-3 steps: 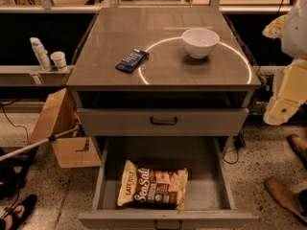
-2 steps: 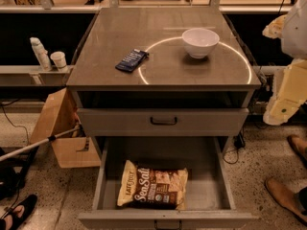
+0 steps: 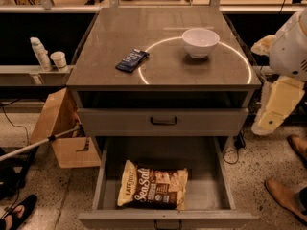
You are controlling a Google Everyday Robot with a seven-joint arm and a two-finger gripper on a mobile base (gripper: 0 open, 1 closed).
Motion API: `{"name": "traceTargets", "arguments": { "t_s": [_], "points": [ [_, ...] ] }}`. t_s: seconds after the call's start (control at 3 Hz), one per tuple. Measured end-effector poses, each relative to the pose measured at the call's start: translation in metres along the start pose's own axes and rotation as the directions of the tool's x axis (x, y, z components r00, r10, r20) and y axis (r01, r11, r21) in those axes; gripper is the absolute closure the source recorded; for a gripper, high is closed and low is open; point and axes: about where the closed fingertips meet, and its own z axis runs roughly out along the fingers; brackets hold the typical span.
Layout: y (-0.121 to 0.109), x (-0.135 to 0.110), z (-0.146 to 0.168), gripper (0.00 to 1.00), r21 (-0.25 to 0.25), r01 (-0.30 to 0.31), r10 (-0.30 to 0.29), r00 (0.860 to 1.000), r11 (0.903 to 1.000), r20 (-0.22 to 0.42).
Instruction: Pick brown chip bag from middle drawer and place on counter
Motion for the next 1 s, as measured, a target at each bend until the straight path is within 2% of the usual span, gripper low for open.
{"name": "traceTargets", "arguments": {
  "t_s": [0.33,0.67,1.0],
  "points": [
    [0.006,0.000,0.033,0.00,-0.029,-0.004,0.006,0.999,0.9996,0.048],
    [0.019,-0.004,0.073,0.00,-0.089,0.019,-0.008,0.993,0.9959,0.120],
    [0.035,-0.010,0.105,0.00,-0.120,0.048,-0.026,0.984,0.9917,0.177]
  ]
}}
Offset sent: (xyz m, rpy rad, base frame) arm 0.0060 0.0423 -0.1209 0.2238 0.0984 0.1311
